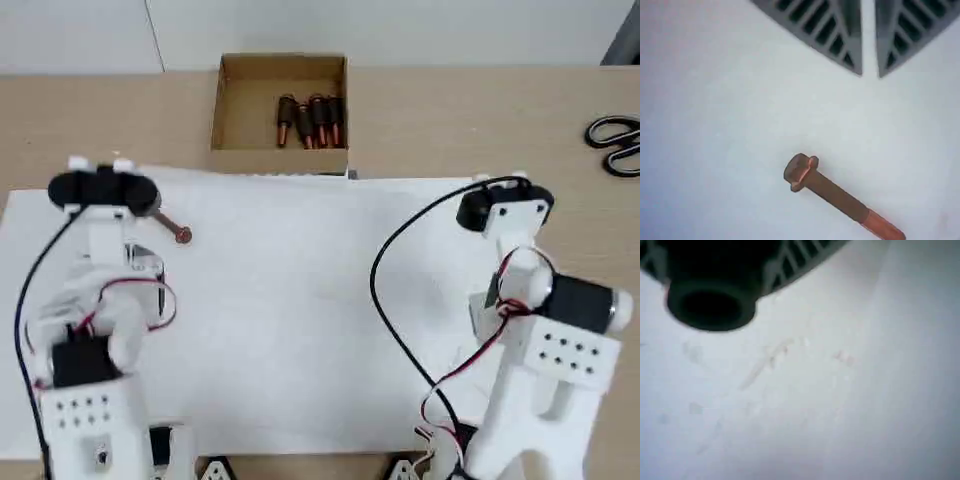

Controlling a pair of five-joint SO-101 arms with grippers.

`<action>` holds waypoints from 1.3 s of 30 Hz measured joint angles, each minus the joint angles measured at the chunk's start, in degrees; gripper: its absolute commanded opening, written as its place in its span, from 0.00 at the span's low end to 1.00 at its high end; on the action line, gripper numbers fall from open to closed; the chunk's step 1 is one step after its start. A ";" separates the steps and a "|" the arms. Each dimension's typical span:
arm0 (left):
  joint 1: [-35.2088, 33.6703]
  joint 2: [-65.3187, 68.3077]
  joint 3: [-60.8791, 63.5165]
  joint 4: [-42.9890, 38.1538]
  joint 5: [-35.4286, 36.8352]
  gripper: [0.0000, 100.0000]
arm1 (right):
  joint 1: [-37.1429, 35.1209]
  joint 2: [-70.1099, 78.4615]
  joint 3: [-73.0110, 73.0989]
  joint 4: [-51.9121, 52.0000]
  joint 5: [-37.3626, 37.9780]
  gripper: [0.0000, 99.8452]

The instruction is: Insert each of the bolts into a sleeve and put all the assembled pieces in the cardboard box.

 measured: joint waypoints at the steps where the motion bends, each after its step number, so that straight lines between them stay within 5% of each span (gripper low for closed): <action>1: 0.00 3.25 -3.16 0.88 -0.88 0.01 | 0.44 -1.49 1.32 0.00 0.00 0.00; 11: 0.00 34.37 -28.22 6.77 -6.51 0.01 | 5.19 -10.11 6.24 -0.70 0.00 0.00; 26: -0.18 75.16 -60.57 20.22 23.21 0.01 | 5.45 -10.20 6.33 -0.70 0.00 0.00; 32: -0.53 84.40 -71.30 22.42 38.07 0.01 | 5.45 -10.20 6.33 -0.70 0.00 0.00; 39: 0.70 88.79 -78.77 24.62 47.47 0.01 | 5.45 -10.20 6.33 -0.70 0.00 0.00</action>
